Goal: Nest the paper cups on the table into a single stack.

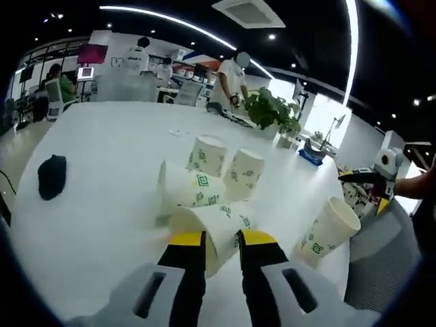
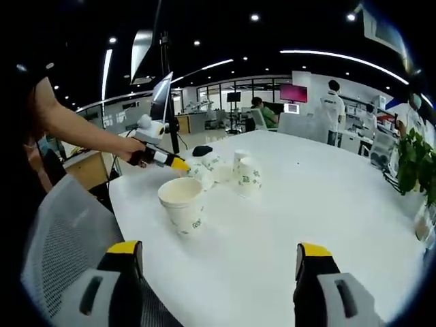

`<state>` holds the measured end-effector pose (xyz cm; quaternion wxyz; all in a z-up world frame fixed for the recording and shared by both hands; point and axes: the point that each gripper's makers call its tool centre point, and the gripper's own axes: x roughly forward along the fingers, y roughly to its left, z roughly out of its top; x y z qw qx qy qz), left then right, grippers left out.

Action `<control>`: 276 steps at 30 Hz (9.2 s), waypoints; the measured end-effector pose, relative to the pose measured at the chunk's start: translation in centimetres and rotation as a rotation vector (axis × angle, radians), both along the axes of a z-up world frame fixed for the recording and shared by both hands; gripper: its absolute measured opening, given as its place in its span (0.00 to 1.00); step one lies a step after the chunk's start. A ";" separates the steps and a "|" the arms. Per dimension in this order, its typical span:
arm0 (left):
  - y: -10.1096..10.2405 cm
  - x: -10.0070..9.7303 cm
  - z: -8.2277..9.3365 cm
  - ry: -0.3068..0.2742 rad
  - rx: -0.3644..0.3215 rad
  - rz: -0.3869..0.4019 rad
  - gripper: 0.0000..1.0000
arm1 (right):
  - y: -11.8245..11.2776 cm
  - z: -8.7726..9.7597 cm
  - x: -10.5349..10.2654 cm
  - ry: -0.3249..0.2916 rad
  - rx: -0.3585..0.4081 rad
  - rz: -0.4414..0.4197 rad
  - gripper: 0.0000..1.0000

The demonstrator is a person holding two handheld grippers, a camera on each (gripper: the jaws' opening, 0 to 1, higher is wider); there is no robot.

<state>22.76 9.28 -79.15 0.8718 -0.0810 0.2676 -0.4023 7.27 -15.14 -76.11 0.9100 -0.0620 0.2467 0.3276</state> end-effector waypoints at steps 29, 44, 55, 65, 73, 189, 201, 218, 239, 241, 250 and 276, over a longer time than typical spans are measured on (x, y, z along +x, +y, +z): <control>-2.3 -2.7 3.7 0.015 -0.203 -0.034 0.00 | 0.2 -0.4 -0.2 0.002 -0.027 0.010 0.90; -2.1 -4.6 6.2 -0.059 -0.174 -0.065 0.00 | 0.4 -0.8 -0.4 0.008 -0.037 0.030 0.89; -2.9 -6.2 8.5 -0.110 -0.165 -0.103 0.00 | 0.6 -0.6 -0.5 0.006 -0.040 0.035 0.89; -4.1 -8.9 12.7 -0.174 -0.195 -0.167 0.00 | 0.7 -0.6 -0.5 -0.001 -0.045 0.042 0.90; -5.6 -11.1 15.2 -0.208 -0.204 -0.252 0.00 | 0.8 -0.5 -0.6 -0.004 -0.042 0.049 0.90; -11.8 -14.6 6.3 -0.260 0.487 -0.868 0.00 | 0.0 -0.6 -0.1 0.006 -0.029 0.000 0.85; -11.8 -14.7 6.2 -0.260 0.537 -0.918 0.00 | -0.1 -0.5 -0.1 0.000 -0.028 -0.003 0.85; -12.3 -14.8 5.1 -0.234 0.579 -0.984 0.01 | -0.2 -0.5 0.0 0.000 -0.029 -0.010 0.85; -12.9 -15.2 3.3 -0.195 0.601 -1.064 0.01 | -0.5 -0.5 0.1 0.000 -0.033 -0.023 0.85; -12.9 -15.3 3.3 -0.191 0.603 -1.069 0.01 | -0.4 -0.5 0.1 0.000 -0.034 -0.023 0.85; -12.7 -15.4 3.3 -0.190 0.624 -1.085 0.01 | -0.4 -0.4 0.1 0.000 -0.038 -0.024 0.85; -12.4 -16.1 2.8 -0.158 0.652 -1.125 0.00 | -0.6 -0.6 0.1 0.001 -0.042 -0.026 0.84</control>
